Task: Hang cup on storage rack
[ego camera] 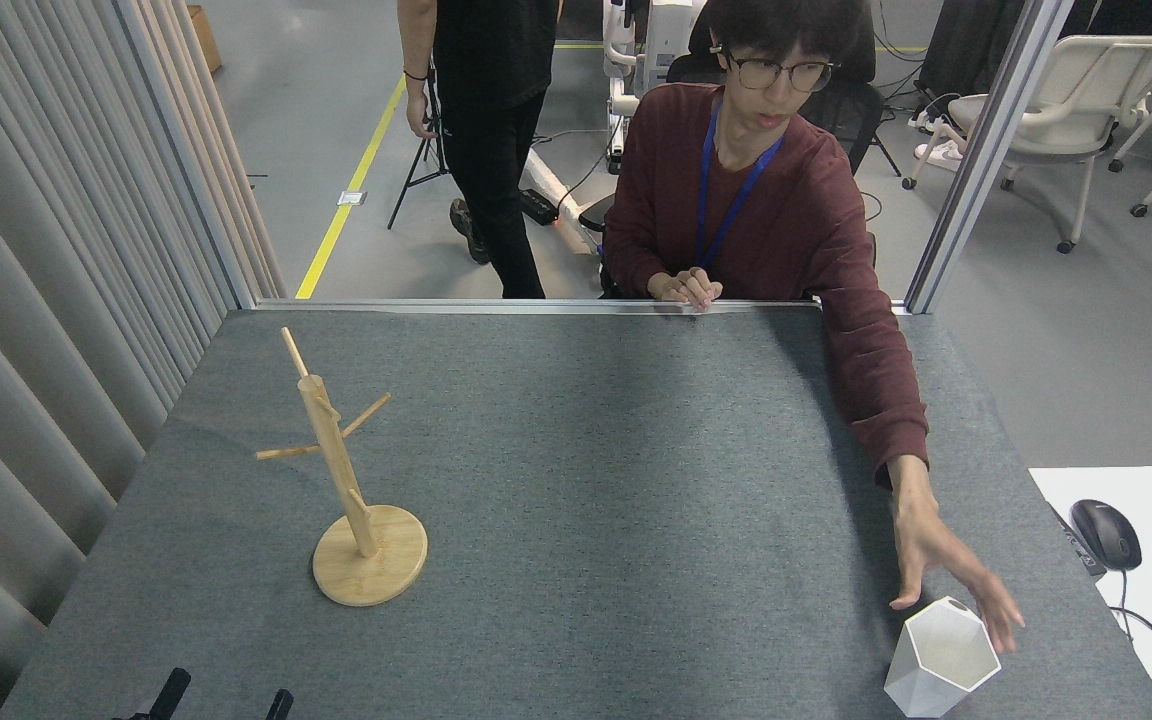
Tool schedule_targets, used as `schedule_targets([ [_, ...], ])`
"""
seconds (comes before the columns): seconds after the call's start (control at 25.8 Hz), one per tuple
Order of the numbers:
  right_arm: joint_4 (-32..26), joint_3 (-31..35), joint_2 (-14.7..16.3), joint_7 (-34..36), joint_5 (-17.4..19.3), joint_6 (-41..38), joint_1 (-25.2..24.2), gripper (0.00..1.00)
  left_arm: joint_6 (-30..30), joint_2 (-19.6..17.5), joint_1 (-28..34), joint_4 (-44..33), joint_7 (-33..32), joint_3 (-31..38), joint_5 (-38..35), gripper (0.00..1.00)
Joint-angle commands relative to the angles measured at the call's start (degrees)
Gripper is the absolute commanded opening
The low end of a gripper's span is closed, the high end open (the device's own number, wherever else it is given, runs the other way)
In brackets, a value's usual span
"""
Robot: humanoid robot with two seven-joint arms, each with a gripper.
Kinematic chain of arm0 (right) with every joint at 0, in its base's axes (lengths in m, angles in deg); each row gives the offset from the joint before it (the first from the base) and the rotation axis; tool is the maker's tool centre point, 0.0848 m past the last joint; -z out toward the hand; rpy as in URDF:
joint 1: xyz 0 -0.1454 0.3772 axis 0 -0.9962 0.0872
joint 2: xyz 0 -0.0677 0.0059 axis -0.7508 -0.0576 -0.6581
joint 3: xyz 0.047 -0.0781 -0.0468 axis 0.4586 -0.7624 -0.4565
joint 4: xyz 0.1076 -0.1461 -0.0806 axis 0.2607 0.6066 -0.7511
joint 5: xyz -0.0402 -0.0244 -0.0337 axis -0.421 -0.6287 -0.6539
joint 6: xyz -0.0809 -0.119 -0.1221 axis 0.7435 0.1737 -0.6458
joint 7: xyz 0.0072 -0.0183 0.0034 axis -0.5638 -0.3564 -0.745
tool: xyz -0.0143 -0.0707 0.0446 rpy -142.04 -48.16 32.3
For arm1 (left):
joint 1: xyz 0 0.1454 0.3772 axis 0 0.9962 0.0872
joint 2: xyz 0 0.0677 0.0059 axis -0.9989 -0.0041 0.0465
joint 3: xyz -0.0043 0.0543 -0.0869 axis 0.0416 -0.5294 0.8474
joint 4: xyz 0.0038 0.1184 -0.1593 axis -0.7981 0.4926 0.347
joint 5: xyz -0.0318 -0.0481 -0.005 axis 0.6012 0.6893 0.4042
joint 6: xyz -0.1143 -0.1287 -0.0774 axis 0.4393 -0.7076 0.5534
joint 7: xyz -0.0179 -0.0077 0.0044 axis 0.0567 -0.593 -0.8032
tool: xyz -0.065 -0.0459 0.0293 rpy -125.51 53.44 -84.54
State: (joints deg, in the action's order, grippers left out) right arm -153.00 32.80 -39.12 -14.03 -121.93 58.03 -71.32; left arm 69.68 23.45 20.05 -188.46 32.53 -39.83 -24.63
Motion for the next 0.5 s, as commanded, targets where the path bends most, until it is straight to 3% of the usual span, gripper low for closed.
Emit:
schedule_targets([
  [0.0, 0.1, 0.0, 0.0, 0.0, 0.0, 0.0, 0.0, 1.0, 0.0, 0.0, 0.0, 0.1, 0.0, 0.0, 0.0, 0.99],
  [0.23, 2.5, 0.4, -0.3, -0.4, -0.1, 1.3, 1.6, 1.0, -1.1, 0.1, -0.1, 0.6, -0.1, -0.1, 0.0, 0.99],
  [0.47, 7.9, -0.1, 0.4, -2.2, -0.4, 3.7, 7.2, 1.0, -2.0, 0.1, -0.1, 1.2, -0.1, -0.2, 0.1, 0.99],
])
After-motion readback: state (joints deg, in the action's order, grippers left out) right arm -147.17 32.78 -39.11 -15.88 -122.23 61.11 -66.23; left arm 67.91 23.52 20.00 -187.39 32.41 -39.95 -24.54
